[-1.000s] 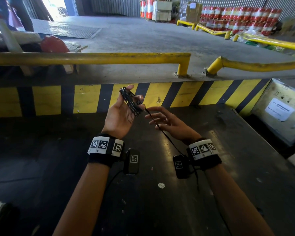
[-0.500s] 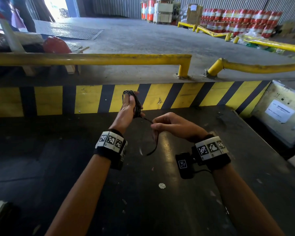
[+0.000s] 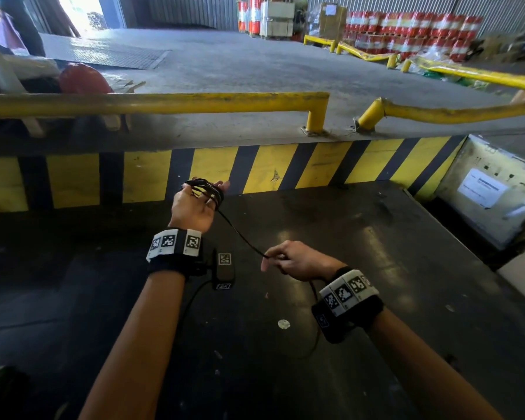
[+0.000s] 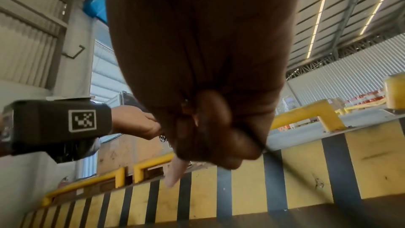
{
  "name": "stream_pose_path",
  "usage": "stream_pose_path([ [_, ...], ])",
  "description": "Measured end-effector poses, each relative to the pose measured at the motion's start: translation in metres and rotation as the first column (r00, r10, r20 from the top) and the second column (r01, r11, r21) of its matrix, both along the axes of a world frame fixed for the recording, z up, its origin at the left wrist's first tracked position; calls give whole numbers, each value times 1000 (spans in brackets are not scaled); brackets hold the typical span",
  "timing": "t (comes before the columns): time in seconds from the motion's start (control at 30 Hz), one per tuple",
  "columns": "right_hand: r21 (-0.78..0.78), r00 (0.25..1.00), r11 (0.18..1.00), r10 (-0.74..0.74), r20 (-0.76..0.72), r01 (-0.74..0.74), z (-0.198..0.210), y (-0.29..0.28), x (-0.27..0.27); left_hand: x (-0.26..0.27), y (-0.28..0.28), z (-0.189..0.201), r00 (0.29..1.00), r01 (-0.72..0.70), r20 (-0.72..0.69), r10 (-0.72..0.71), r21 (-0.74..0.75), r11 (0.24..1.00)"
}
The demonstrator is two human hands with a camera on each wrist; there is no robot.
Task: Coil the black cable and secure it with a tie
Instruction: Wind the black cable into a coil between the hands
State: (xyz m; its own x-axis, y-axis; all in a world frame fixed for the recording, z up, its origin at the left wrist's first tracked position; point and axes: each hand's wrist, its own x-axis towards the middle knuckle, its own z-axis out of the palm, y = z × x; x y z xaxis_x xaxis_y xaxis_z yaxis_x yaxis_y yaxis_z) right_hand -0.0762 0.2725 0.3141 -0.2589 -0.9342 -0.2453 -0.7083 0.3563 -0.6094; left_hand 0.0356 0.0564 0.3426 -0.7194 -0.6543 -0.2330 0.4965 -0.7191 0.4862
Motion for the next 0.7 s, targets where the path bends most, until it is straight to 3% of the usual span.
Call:
stream_pose_path([
  [0.1, -106, 998, 994, 36, -46, -41, 6, 2, 1, -1, 1, -4, 983, -40, 166, 78, -222, 974],
  [0.17, -221, 993, 973, 49, -110, -72, 19, 2, -1, -6, 6, -14, 923, 39, 355, 149, -471, 881],
  [0.23, -323, 981, 942, 32, -191, -94, 36, 0, -7, -9, 11, -27, 818, 281, 528, 227, -712, 644],
  [0.3, -398, 966, 910, 4, -260, -111, 55, -3, -16, -8, 19, -39, 733, 531, 631, 256, -765, 365],
  [0.33, -426, 960, 897, -9, -279, -115, 65, -5, -22, -6, 27, -41, 727, 600, 655, 205, -752, 275],
  [0.37, -451, 956, 884, -14, -292, -125, 74, -7, -27, -3, 37, -40, 737, 633, 667, 113, -739, 231],
  [0.43, -495, 948, 857, -25, -317, -142, 89, -13, -38, 5, 61, -31, 754, 652, 646, -118, -717, 246],
  [0.53, -515, 968, 851, -30, -250, -106, 96, -24, -54, 18, 86, -16, 761, 641, 516, -393, -691, 334],
  [0.6, -505, 989, 860, -8, -149, -69, 92, -30, -62, 27, 94, -6, 776, 605, 401, -487, -692, 394],
  [0.7, -511, 1000, 860, 9, -8, -12, 69, -33, -64, 35, 95, 11, 830, 508, 260, -493, -717, 477],
])
